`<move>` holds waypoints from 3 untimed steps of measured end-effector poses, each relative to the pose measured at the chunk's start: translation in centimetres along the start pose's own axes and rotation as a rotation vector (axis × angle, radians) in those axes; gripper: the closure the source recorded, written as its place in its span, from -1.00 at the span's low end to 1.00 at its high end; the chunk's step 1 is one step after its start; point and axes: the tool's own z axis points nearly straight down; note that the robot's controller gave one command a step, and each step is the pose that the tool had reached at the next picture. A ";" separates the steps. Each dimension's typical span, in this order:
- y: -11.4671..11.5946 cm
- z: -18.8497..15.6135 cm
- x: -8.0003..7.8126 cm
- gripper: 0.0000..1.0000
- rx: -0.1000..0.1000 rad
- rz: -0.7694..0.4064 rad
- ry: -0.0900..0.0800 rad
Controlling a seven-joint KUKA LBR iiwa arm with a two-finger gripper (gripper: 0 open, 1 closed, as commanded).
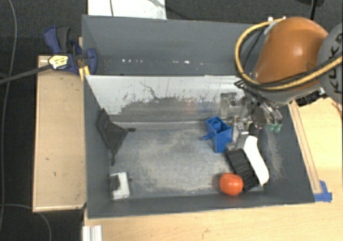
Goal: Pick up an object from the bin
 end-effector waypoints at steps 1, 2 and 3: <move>0.4 4.0 -1.7 -1.00 0.001 0.075 -0.005; -2.5 8.3 -2.7 -1.00 -0.002 0.127 -0.004; -3.6 11.8 -2.8 -1.00 0.001 0.287 -0.006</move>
Offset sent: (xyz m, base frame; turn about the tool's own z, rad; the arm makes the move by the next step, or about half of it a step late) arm 0.0340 -0.0395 -0.0971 0.1446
